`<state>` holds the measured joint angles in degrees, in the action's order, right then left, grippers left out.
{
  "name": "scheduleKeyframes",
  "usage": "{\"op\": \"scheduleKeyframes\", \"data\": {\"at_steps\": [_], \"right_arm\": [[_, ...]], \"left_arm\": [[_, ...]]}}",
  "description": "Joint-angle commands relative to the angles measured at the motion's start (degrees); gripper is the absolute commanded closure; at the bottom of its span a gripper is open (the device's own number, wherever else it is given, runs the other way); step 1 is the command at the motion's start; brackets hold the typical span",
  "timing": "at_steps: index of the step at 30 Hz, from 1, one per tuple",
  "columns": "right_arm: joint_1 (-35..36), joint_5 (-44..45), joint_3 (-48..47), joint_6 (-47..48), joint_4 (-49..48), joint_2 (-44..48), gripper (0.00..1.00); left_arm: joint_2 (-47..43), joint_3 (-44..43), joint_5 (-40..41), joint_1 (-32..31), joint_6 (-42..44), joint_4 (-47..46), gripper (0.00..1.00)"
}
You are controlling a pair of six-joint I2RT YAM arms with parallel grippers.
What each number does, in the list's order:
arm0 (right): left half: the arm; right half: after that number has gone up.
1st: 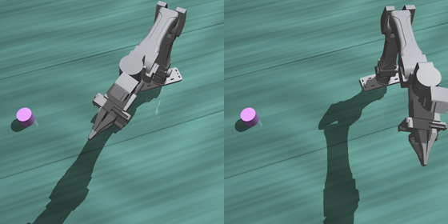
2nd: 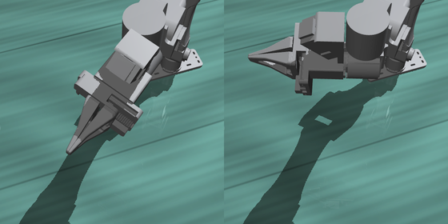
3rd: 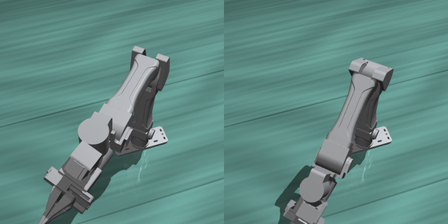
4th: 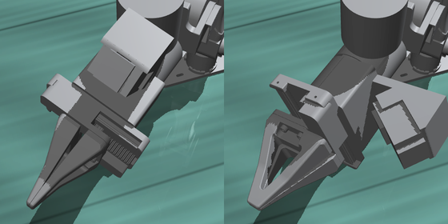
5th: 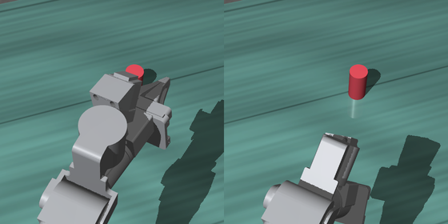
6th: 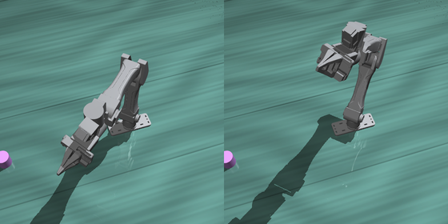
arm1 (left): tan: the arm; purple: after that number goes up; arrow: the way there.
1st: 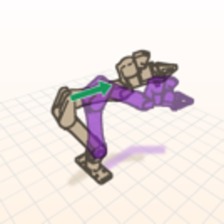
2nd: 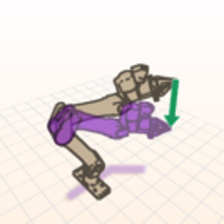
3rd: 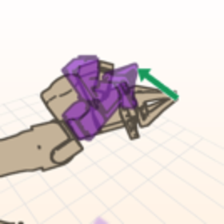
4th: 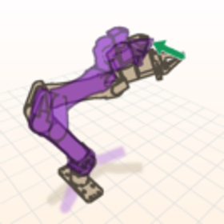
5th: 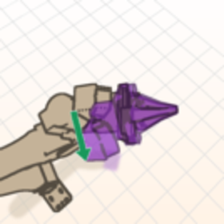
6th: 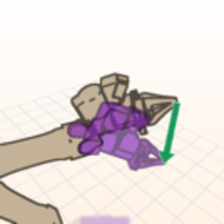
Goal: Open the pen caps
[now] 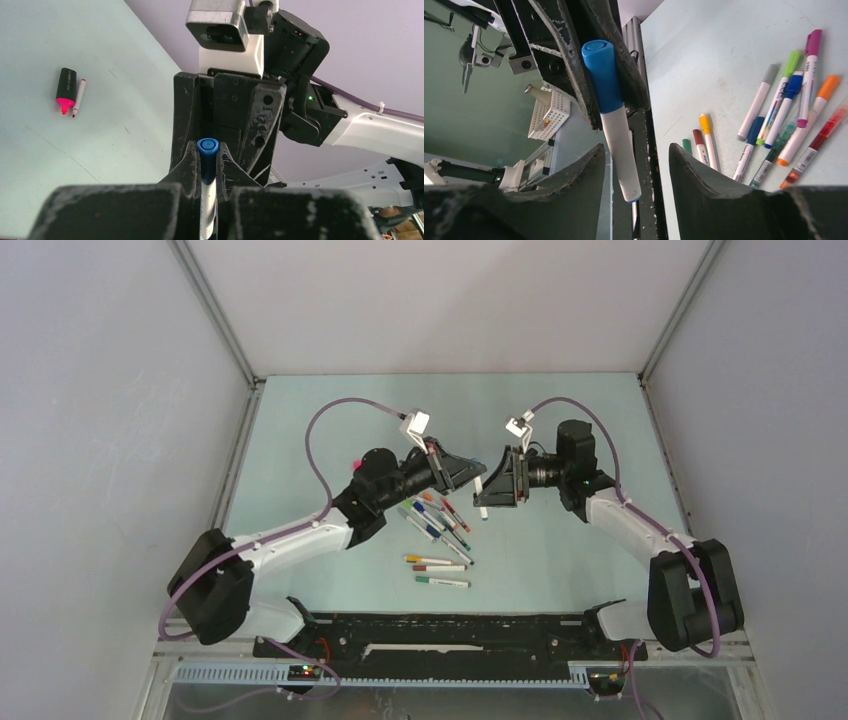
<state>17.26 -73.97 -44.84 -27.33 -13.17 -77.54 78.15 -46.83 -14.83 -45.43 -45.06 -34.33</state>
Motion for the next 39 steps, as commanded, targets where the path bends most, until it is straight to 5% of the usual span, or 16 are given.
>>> {"op": "scheduleKeyframes", "data": {"at_steps": [1,4,7,24,39], "right_arm": [[-1.42,-0.80,-2.45,-1.63,-2.62,2.08,0.52],[-1.19,-1.43,-2.45,-1.84,-2.96,1.92,0.68],[-0.11,-3.98,-2.45,-2.82,-4.76,1.40,1.00],[6.62,-5.60,-3.98,5.39,3.40,-3.69,1.00],[9.31,-4.65,-4.46,5.31,4.12,-7.48,1.00]], "left_arm": [[0.52,-1.31,-1.95,-0.21,-0.58,-3.95,1.00],[1.36,-1.94,-2.66,-0.27,-0.88,-4.87,1.00],[1.56,-2.57,-3.09,-0.22,-0.10,-5.60,1.00],[-8.12,-11.58,7.31,18.78,4.47,-11.86,1.00],[-11.22,-12.16,10.69,22.64,6.71,-12.91,1.00]]}}
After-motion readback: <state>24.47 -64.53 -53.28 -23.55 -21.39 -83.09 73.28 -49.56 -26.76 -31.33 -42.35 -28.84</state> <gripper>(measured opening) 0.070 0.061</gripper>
